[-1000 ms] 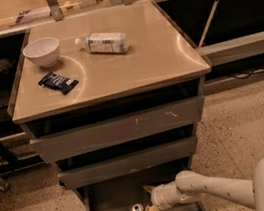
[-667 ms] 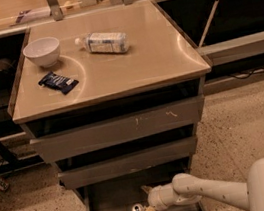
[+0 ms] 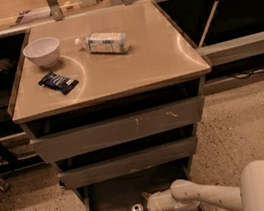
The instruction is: Pick redbull can from bottom drawer and place on counter
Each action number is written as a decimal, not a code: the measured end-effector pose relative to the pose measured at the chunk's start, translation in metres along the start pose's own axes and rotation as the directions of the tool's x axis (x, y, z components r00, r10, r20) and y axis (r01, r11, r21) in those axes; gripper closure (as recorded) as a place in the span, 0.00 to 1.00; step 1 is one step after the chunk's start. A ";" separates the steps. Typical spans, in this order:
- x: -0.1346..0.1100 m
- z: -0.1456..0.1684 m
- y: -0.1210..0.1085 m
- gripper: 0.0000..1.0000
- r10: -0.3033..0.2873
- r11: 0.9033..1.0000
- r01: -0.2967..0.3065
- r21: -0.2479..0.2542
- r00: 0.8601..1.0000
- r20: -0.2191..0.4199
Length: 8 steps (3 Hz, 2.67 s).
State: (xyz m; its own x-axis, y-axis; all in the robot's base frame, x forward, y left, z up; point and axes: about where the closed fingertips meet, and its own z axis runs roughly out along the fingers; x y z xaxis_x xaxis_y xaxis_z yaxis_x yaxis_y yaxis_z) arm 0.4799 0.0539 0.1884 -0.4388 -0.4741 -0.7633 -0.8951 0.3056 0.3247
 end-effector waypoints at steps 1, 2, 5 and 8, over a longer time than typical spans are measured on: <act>0.000 0.000 0.000 0.00 0.000 1.000 0.000 0.000 1.000 0.000; 0.000 0.000 0.000 0.19 0.000 1.000 0.000 0.000 1.000 0.000; 0.000 0.000 0.000 0.89 0.000 1.000 0.000 0.000 1.000 0.000; -0.063 -0.073 0.037 1.00 -0.002 0.988 0.001 0.152 1.000 0.009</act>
Offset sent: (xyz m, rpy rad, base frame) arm 0.0000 0.0000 0.0000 0.0000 0.0000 0.0000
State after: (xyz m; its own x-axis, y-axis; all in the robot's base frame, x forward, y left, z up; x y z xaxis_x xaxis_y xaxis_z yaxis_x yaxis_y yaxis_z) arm 0.4685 0.0350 0.2898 -0.4361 -0.4672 -0.7691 -0.8730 0.4271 0.2356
